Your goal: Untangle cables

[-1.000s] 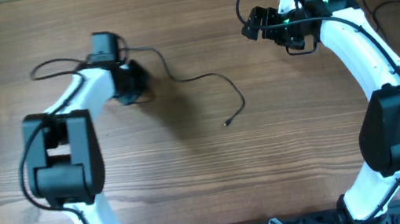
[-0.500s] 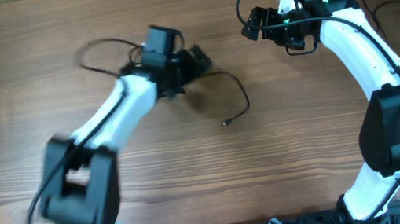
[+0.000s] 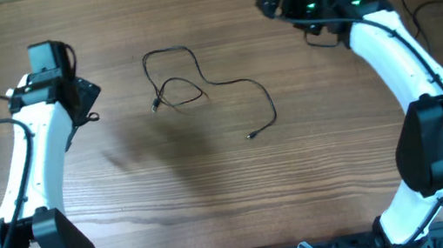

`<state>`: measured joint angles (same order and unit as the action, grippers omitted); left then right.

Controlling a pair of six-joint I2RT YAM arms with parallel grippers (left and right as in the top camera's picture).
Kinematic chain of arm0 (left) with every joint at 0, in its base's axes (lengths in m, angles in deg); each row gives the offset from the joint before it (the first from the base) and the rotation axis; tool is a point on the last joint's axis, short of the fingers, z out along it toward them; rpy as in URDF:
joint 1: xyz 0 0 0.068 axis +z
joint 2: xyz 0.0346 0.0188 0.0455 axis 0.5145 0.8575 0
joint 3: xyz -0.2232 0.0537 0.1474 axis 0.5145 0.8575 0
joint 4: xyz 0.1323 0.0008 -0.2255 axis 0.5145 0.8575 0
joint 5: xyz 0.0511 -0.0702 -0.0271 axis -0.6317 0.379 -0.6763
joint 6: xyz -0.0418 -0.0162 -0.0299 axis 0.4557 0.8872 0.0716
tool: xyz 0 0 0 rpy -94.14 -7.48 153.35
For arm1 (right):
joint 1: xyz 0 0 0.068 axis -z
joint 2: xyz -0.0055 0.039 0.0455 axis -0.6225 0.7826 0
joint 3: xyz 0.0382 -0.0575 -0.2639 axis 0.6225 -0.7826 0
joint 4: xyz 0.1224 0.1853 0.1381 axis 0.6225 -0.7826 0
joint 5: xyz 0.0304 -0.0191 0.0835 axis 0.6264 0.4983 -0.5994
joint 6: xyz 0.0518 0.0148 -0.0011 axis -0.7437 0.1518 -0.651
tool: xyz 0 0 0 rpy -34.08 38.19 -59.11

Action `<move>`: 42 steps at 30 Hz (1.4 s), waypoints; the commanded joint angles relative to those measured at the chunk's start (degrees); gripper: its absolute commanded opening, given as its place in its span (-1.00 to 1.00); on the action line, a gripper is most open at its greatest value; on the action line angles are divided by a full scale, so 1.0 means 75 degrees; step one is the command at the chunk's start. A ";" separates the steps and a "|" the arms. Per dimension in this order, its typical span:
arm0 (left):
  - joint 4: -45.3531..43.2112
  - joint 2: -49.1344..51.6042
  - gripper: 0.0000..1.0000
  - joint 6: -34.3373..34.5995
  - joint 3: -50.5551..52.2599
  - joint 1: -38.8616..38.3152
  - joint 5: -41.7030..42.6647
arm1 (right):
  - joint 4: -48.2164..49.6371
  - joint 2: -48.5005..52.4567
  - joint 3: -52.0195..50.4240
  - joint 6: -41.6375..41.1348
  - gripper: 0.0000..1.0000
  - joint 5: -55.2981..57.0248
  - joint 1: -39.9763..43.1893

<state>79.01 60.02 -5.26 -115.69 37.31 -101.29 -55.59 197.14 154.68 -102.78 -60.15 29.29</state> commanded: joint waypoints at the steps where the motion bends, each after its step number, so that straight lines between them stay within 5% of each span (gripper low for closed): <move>1: -0.0006 0.0038 1.00 0.0125 0.0020 0.0277 0.0361 | -0.0012 0.0213 0.0044 0.1702 0.99 0.0801 -0.1466; 5: 0.0006 0.0044 1.00 0.0122 0.0020 0.0277 0.0361 | 0.0344 0.0743 0.0044 0.2180 0.99 0.3273 -0.3075; 12: 0.0003 0.0044 1.00 0.0122 0.0020 0.0277 0.0361 | 0.1574 0.2148 0.0044 0.2331 0.96 0.3529 -0.3669; 14: 0.0003 0.0044 1.00 0.0122 0.0020 0.0277 0.0361 | 0.1614 0.2506 0.0044 0.2352 0.81 0.3684 -0.3663; 16: 0.0003 0.0044 1.00 0.0122 0.0020 0.0277 0.0361 | 0.1597 0.2856 0.0044 0.2559 0.60 0.3684 -0.3678; 19: 0.0003 0.0044 1.00 0.0122 0.0020 0.0277 0.0361 | 0.1014 0.3063 0.0044 0.2527 -0.12 0.2946 -0.3678; 20: 0.0006 0.0044 1.00 0.0122 0.0020 0.0277 0.0361 | 0.0737 0.3060 0.0044 0.2428 -0.74 0.2527 -0.3678; 21: 0.0003 0.0044 1.00 0.0122 0.0020 0.0277 0.0361 | 0.0615 0.3060 0.0044 0.2212 -0.91 0.2538 -0.3678; 26: 0.0003 0.0044 1.00 0.0122 0.0020 0.0277 0.0361 | -0.0615 0.2838 0.0440 0.0679 -0.91 0.3570 -0.3264; 28: 0.0003 0.0044 1.00 0.0122 0.0020 0.0277 0.0364 | -0.1635 0.2492 0.0562 0.0691 -0.91 0.5082 -0.2824; 30: 0.0003 0.0044 1.00 0.0122 0.0020 0.0277 0.0361 | -0.2591 0.2124 0.0568 0.1180 -0.91 0.5960 -0.2279; 34: 0.0003 0.0044 1.00 0.0122 0.0020 0.0277 0.0364 | -0.3002 0.1766 0.0568 0.2328 -0.92 0.4878 -0.1565; 37: 0.0003 0.0044 1.00 0.0122 0.0020 0.0277 0.0361 | -0.2984 0.1766 0.0565 0.2075 0.54 0.4269 -0.1440; 42: 0.0003 0.0044 1.00 0.0122 0.0020 0.0277 0.0364 | -0.3223 0.1781 0.0519 -0.0746 0.60 0.4167 -0.1448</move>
<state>78.99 60.02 -4.87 -115.69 39.19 -98.84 -78.76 212.12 159.38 -98.21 -26.73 18.66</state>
